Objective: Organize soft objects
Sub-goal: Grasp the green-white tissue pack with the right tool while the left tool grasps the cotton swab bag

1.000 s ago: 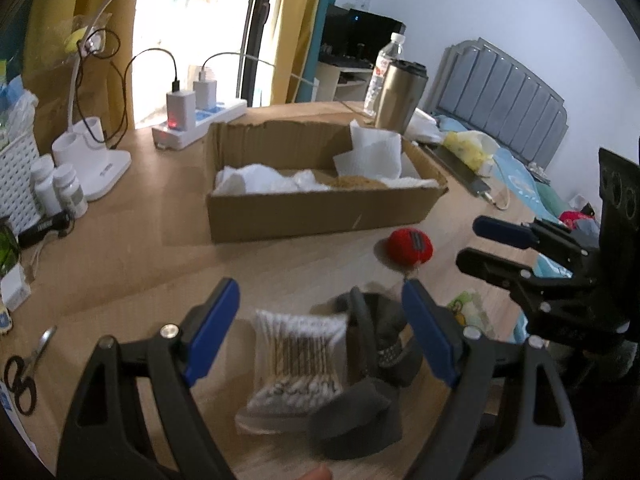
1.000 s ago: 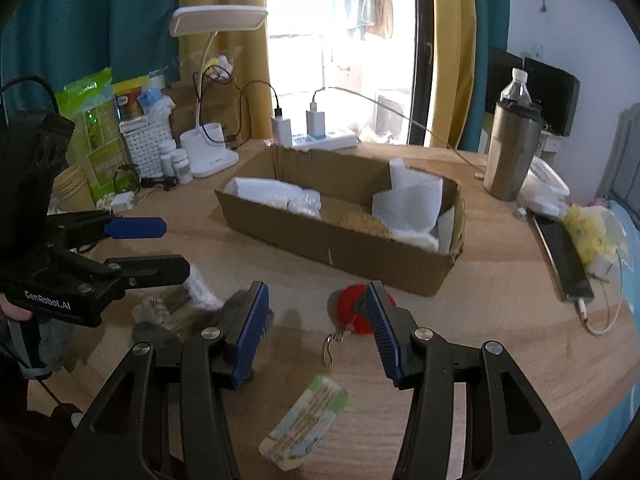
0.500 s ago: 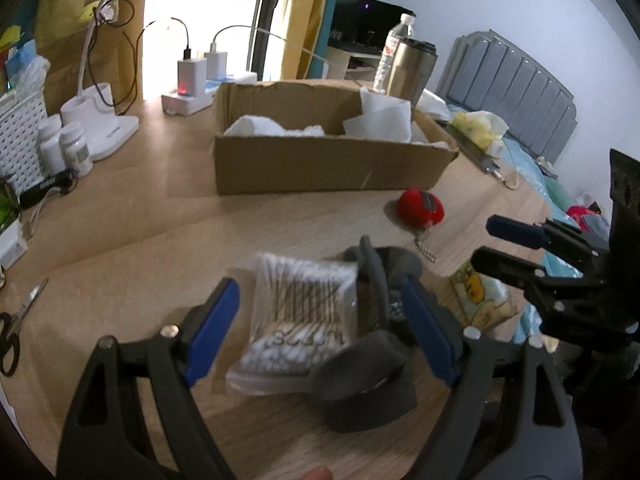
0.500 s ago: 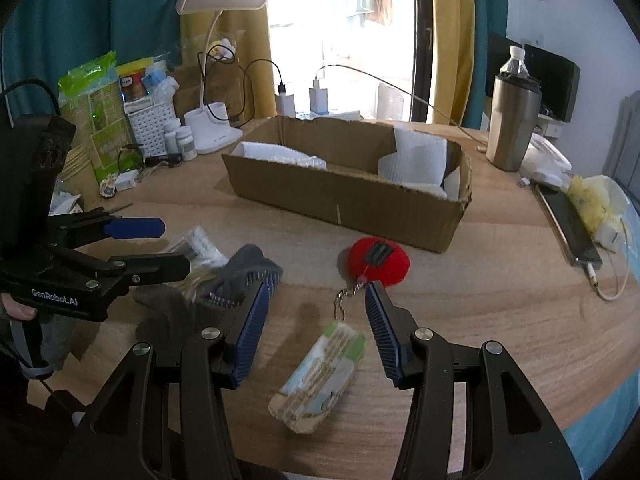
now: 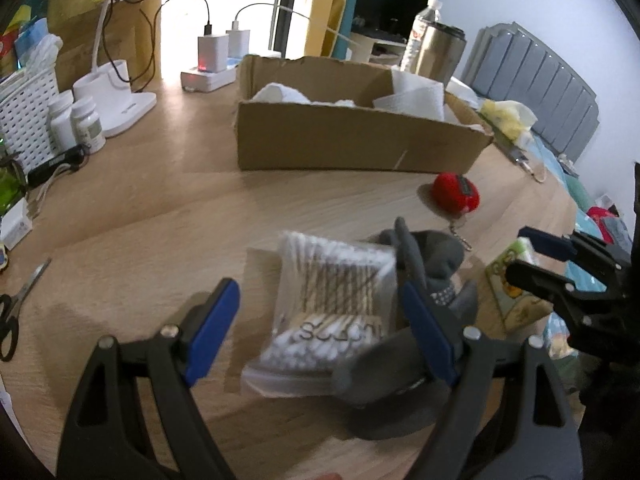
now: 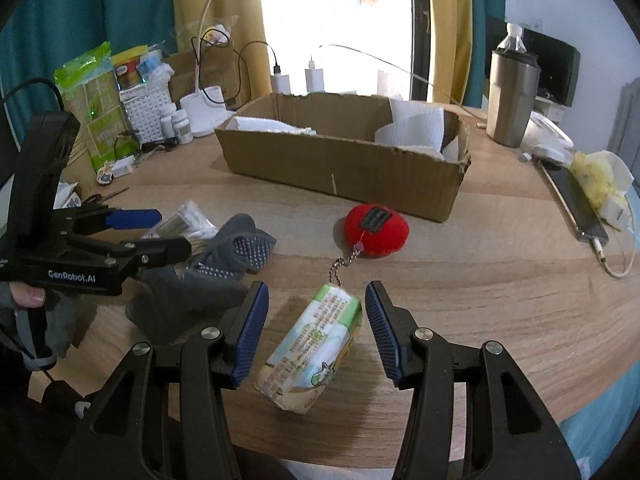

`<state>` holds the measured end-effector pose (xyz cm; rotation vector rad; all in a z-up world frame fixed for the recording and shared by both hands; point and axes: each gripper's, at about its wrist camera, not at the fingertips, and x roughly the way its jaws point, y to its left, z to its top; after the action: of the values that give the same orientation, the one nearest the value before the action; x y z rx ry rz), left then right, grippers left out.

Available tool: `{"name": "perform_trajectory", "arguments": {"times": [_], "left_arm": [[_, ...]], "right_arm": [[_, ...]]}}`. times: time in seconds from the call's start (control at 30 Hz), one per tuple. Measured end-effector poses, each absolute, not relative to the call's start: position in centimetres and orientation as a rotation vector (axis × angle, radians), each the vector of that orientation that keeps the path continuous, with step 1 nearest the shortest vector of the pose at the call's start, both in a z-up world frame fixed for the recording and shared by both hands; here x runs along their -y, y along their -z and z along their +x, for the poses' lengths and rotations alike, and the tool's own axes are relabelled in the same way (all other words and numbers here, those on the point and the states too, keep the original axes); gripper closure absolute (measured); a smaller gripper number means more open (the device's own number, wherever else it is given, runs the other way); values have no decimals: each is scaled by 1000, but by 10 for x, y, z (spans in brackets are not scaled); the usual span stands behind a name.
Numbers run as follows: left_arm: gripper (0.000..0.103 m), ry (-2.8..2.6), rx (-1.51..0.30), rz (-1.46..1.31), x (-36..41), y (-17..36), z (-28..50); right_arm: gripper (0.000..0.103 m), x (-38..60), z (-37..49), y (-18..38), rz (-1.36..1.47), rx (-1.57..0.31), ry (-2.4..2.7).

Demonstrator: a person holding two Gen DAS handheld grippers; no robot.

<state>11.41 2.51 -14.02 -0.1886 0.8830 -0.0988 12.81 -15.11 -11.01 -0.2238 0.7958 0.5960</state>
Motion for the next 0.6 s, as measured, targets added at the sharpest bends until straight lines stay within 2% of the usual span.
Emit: {"name": "perform_trajectory", "arguments": {"times": [0.2, 0.3, 0.37, 0.43, 0.6], "left_arm": [[19, 129, -891, -203, -25, 144, 118], [20, 134, -895, -190, -23, 143, 120], [36, 140, -897, -191, -23, 142, 121], [45, 153, -895, -194, -22, 140, 123], [52, 166, -899, -181, -18, 136, 125]], "right_arm": [[50, 150, 130, 116, -232, -822, -620], [55, 152, 132, 117, -224, -827, -628], [58, 153, 133, 118, -218, -830, -632], [65, 154, 134, 117, -214, -830, -640], [70, 153, 134, 116, -218, -824, -659]]}}
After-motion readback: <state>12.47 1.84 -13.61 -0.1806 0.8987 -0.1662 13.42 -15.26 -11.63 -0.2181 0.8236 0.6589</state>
